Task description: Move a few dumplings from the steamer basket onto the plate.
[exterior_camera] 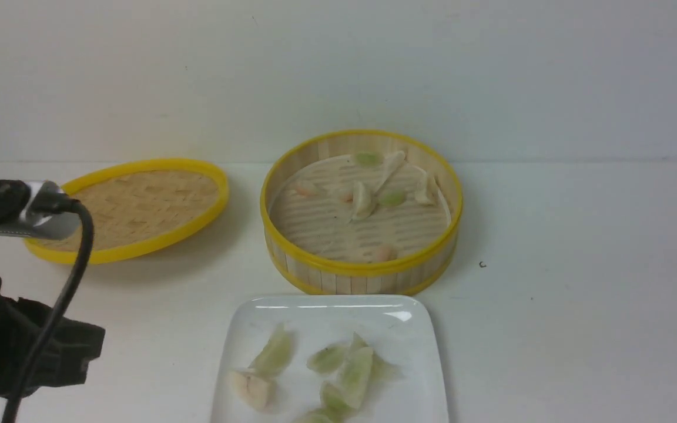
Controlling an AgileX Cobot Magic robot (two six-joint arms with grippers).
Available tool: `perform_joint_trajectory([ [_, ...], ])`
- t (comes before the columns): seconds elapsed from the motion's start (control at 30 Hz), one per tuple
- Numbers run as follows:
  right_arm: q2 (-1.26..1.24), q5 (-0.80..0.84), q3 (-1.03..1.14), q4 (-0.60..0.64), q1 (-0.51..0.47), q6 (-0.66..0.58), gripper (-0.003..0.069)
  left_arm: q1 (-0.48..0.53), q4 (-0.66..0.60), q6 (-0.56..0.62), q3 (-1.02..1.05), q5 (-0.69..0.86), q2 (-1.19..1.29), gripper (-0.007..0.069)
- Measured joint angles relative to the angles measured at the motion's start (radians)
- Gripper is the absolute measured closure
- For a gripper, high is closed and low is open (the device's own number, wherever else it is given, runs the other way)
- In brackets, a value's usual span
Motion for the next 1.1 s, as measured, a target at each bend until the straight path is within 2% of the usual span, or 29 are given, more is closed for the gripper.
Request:
perform_joint_trajectory([
  [0.1, -0.025, -0.01, 0.001, -0.036, 0.0, 0.003, 0.0673, 0.0, -0.01, 0.032, 0.0, -0.037, -0.139, 0.0631],
  [0.43, -0.026, -0.011, 0.001, -0.04, 0.0, 0.003, 0.0673, 0.0, 0.021, 0.041, -0.001, -0.157, -0.571, 0.0631],
  [0.63, -0.026, -0.011, 0.001, -0.041, 0.0, 0.003, 0.0673, 0.0, 0.023, 0.023, -0.002, -0.153, -0.633, 0.0631],
  [0.87, -0.026, -0.011, 0.001, -0.041, 0.0, 0.018, 0.0673, 0.0, 0.024, 0.019, -0.002, -0.012, -0.634, 0.0631],
  [1.1, -0.026, -0.01, 0.001, -0.041, 0.0, 0.019, 0.0673, 0.0, 0.027, 0.018, -0.002, 0.042, -0.634, 0.0631],
])
